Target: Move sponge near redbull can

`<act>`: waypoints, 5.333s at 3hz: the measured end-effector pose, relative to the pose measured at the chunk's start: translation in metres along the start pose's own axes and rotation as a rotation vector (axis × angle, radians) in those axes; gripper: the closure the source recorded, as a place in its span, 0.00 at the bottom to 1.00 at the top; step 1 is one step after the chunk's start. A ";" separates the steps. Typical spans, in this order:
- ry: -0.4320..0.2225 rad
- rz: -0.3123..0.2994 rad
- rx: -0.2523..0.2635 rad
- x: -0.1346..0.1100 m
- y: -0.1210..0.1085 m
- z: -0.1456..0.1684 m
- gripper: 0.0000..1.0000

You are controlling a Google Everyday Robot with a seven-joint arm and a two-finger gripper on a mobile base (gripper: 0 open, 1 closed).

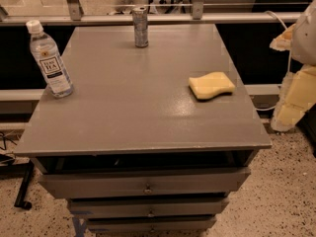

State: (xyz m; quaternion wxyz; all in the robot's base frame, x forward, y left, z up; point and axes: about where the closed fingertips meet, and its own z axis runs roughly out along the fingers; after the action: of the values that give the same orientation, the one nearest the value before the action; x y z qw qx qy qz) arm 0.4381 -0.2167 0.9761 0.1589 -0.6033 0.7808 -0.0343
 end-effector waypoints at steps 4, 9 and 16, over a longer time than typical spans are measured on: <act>-0.137 0.042 0.090 -0.006 -0.062 0.036 0.00; -0.362 0.261 -0.007 -0.032 -0.119 0.181 0.16; -0.569 0.085 0.114 -0.123 -0.234 0.175 1.00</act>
Offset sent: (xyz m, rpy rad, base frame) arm 0.0109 -0.0004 -0.0039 0.0234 -0.0341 0.0048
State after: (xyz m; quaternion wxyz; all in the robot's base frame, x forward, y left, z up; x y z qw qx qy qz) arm 0.7335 -0.1384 0.8934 0.4064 -0.5455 0.7263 0.0989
